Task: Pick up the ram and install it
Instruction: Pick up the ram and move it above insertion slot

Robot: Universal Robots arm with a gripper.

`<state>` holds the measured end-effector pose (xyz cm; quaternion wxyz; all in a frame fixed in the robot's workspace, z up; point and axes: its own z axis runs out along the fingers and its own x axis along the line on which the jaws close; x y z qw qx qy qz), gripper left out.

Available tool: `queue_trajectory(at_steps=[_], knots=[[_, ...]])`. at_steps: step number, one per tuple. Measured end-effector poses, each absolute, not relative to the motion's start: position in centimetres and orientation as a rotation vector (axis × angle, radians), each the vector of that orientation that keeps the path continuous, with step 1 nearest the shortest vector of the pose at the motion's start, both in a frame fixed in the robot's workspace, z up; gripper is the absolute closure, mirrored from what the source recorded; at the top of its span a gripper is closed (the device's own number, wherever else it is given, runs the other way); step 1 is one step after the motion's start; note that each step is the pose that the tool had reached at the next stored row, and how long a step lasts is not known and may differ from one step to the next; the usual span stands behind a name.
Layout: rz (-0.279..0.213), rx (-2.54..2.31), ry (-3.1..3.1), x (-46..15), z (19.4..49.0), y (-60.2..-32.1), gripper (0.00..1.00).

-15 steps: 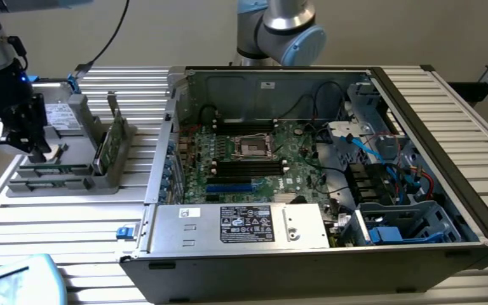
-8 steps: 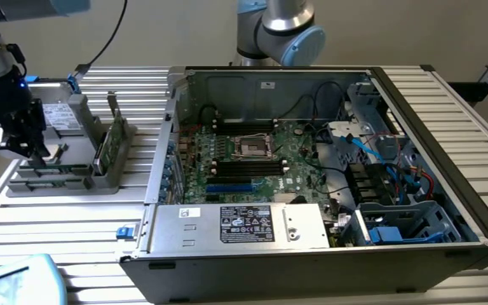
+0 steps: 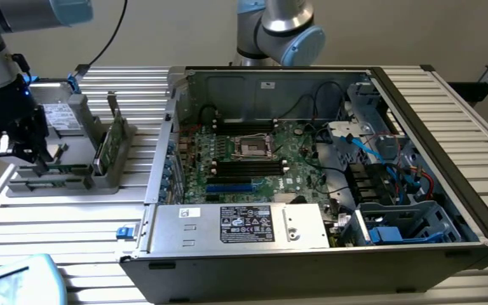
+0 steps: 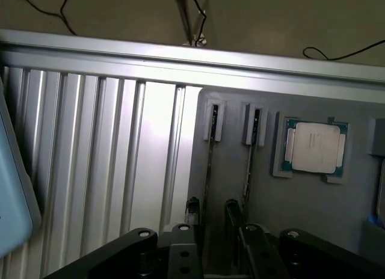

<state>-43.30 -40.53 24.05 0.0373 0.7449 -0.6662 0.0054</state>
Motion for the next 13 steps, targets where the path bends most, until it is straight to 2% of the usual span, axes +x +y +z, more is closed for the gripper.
queue_trajectory(at_steps=[13], knots=[[0.019, 2.325, -2.0, -43.5, 21.7, -40.6, 0.69]])
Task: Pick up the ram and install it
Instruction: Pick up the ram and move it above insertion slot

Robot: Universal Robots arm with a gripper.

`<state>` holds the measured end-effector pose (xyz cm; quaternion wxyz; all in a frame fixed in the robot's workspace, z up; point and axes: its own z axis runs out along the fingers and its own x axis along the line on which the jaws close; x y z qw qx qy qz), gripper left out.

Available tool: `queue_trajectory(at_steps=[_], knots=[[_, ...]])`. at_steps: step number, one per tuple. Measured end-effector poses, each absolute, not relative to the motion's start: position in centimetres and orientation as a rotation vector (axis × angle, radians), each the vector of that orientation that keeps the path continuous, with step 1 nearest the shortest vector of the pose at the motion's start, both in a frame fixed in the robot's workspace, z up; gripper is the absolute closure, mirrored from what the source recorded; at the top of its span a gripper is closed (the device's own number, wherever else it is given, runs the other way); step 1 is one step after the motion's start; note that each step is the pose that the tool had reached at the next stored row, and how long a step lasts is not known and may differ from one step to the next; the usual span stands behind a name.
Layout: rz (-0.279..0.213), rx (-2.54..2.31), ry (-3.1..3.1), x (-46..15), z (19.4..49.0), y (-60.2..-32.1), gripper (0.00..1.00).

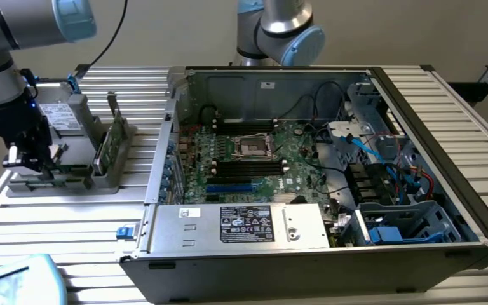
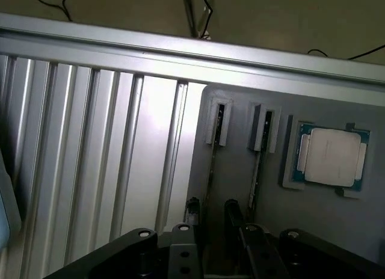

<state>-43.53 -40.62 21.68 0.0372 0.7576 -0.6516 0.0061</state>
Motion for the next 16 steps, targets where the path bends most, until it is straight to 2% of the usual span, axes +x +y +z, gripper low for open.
queue_trajectory(at_steps=[16], knots=[[0.02, 2.34, -1.983, -43.8, 20.1, -41.2, 0.69]])
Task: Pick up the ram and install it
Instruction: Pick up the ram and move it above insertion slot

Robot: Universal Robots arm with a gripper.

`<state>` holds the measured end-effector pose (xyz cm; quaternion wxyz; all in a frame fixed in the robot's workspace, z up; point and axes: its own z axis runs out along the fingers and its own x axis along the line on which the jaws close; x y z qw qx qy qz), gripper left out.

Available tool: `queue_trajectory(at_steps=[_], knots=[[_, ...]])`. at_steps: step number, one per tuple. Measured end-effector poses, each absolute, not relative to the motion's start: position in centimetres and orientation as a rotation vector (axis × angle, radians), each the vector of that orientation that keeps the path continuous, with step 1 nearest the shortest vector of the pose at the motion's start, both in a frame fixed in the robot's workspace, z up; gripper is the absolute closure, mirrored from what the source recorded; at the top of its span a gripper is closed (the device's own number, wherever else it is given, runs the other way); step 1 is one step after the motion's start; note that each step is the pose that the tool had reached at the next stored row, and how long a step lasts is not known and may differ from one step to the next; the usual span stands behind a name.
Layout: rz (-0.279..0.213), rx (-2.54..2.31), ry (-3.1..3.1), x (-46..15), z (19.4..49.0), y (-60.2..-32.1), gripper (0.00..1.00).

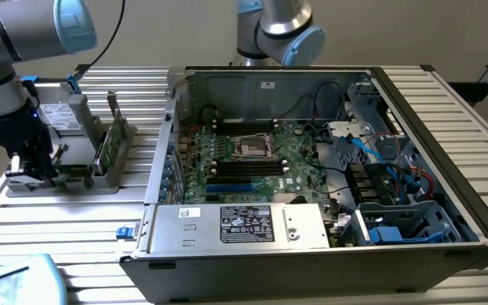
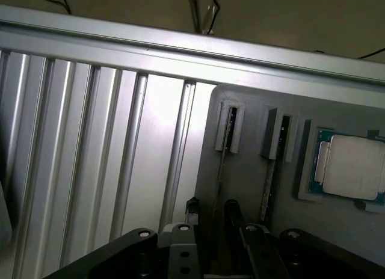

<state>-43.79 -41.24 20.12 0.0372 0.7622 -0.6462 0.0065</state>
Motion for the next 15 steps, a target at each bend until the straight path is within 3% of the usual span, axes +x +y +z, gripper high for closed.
queue_trajectory(at_steps=[15], knots=[[0.02, 2.339, -1.984, -43.78, 19.33, -41.22, 0.69]])
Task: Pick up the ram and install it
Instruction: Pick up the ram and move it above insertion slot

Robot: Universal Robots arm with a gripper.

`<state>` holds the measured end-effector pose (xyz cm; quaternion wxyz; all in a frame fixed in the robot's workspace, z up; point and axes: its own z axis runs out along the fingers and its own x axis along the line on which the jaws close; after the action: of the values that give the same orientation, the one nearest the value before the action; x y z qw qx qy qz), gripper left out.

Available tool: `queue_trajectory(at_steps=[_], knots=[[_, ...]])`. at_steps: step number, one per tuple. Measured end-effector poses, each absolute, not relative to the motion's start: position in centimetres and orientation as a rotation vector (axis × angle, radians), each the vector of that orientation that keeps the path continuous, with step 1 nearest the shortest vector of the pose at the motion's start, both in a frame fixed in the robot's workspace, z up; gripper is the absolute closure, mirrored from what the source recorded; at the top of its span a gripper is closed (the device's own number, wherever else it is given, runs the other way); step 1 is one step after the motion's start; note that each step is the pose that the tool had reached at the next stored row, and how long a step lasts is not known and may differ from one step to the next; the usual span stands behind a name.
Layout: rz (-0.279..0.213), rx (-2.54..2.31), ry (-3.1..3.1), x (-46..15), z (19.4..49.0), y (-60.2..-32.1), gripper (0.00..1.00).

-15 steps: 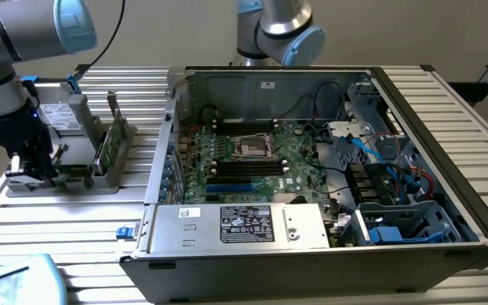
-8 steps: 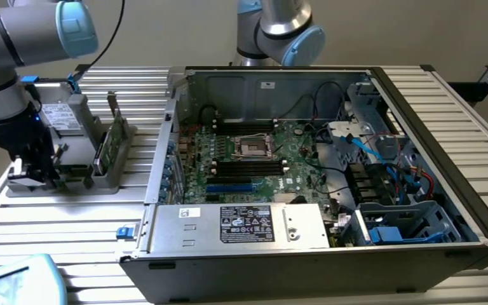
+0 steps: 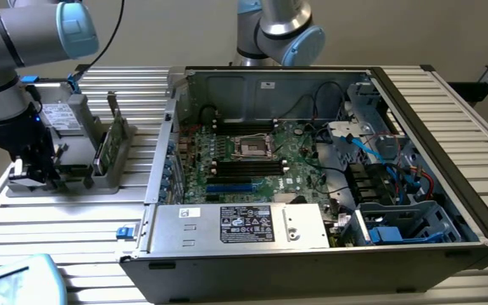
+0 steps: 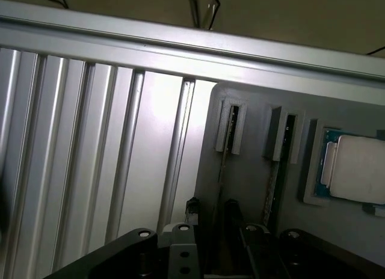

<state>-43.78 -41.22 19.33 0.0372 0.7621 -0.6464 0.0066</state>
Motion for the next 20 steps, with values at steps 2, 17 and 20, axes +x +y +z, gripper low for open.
queue_trajectory(at_steps=[2, 17, 20], knots=[[0.02, 2.336, -1.987, -43.78, 19.28, -41.16, 0.69], [0.025, 2.332, -1.985, -43.79, 19.25, -41.15, 0.69], [0.028, 2.33, -1.984, -43.79, 19.25, -41.14, 0.84]])
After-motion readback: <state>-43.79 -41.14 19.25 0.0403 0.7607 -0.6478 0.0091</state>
